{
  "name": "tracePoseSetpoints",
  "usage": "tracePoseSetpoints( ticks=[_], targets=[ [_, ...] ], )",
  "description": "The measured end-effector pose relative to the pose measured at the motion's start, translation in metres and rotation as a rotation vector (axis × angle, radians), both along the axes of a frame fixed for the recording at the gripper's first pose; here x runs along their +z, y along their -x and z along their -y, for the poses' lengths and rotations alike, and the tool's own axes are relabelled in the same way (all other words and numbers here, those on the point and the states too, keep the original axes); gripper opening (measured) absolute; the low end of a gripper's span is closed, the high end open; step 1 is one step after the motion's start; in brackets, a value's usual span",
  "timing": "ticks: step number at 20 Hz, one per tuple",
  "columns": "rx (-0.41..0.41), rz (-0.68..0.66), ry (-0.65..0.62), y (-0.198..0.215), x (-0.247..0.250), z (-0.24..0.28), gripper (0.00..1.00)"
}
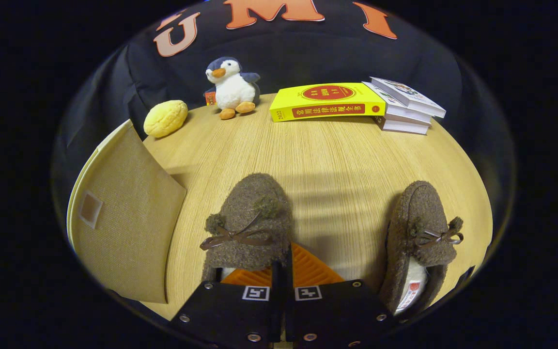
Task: Open the storage box then place both shoes into the box .Put the left shoe in first, then the right shoe, with the right side of both shoes facing outward in a uniform manner.
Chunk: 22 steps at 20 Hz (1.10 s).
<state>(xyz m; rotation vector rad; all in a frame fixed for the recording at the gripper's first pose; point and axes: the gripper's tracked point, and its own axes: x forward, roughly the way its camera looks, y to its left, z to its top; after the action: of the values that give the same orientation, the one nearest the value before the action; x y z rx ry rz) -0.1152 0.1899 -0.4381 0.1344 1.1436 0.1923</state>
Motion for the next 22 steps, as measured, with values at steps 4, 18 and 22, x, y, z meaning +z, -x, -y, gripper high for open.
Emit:
tracePoseSetpoints(
  ticks=[4,18,22],
  targets=[
    [-0.013,-0.021,-0.032,0.0,0.011,-0.001,0.04],
    [-0.034,0.089,-0.158,-0.053,0.162,-0.046,0.03],
    [0.016,0.115,-0.206,-0.061,0.194,-0.081,0.04]
  ],
)
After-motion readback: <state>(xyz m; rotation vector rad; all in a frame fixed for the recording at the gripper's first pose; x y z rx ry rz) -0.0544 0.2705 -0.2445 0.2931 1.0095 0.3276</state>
